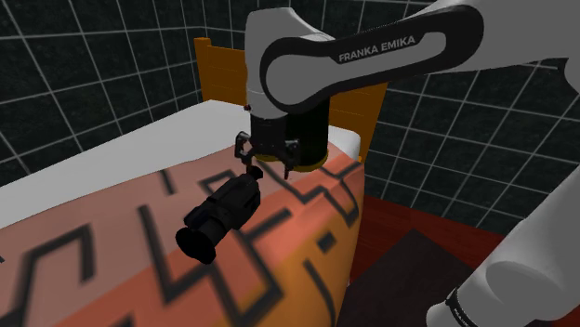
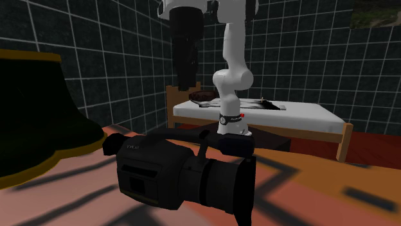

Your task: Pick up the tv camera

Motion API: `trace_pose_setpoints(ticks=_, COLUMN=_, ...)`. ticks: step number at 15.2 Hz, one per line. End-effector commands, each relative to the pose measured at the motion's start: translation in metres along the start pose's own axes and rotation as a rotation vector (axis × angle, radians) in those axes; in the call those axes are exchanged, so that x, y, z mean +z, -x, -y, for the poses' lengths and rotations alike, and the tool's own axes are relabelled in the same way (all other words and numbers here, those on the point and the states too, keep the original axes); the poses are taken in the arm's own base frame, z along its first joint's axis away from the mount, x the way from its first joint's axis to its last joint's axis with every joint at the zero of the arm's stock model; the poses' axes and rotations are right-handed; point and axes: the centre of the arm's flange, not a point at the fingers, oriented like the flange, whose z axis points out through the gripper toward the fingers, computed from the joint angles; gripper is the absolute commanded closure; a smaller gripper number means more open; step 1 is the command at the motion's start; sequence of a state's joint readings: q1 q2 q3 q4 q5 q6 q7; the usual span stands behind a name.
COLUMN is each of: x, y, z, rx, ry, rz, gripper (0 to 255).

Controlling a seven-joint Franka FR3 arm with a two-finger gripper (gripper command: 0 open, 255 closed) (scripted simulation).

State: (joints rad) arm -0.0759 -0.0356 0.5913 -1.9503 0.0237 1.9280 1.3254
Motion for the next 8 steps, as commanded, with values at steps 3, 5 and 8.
trace_pose_setpoints(ticks=3, x=0.018, y=-0.006, z=0.052, rx=0.108, ry=0.003, rz=0.019, gripper=0)
trace_pose_setpoints(ticks=5, x=0.027, y=-0.010, z=0.076, rx=0.159, ry=0.005, rz=0.028, gripper=0)
trace_pose_setpoints(ticks=8, x=0.042, y=-0.018, z=0.113, rx=0.235, ry=0.008, rz=0.042, gripper=0)
